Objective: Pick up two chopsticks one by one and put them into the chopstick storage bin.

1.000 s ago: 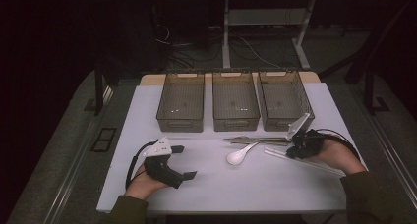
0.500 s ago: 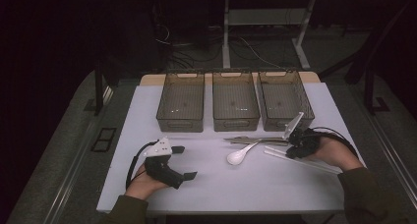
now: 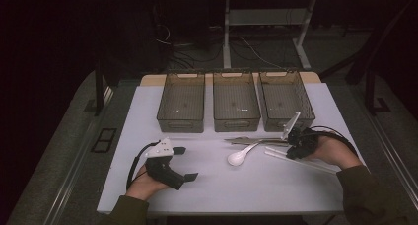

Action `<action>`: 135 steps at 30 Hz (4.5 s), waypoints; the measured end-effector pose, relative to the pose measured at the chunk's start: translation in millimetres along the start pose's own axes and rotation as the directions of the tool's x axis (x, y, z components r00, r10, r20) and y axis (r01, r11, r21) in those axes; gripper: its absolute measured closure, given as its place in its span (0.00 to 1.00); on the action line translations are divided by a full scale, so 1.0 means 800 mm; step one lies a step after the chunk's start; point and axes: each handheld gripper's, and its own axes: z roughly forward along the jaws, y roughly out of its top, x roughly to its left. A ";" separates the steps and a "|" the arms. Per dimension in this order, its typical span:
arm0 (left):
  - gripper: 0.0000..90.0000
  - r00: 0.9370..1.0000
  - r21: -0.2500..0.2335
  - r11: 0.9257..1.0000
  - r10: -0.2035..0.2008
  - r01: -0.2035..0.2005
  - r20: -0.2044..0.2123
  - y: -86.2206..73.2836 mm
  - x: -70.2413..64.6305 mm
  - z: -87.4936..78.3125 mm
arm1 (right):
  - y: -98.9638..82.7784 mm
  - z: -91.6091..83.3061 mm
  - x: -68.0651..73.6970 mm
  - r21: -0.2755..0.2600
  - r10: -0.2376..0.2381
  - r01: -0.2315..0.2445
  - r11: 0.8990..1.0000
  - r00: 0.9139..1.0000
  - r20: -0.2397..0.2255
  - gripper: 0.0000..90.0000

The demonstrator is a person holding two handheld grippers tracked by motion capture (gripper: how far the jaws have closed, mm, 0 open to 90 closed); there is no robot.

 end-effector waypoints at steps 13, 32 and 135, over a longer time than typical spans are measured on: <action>0.00 1.000 0.001 1.000 0.002 -0.002 0.002 0.000 0.000 0.000 | 0.001 0.000 0.000 0.008 -0.011 0.011 1.000 1.000 0.005 0.92; 0.00 1.000 -0.001 1.000 0.001 -0.001 0.005 0.000 0.000 0.000 | -0.016 -0.021 -0.008 -0.128 0.042 -0.040 0.991 0.999 0.011 0.92; 0.00 1.000 -0.022 1.000 0.008 -0.008 0.020 0.002 -0.004 -0.001 | 0.266 -0.188 -0.021 -0.734 0.129 -0.176 0.656 0.984 -0.121 0.93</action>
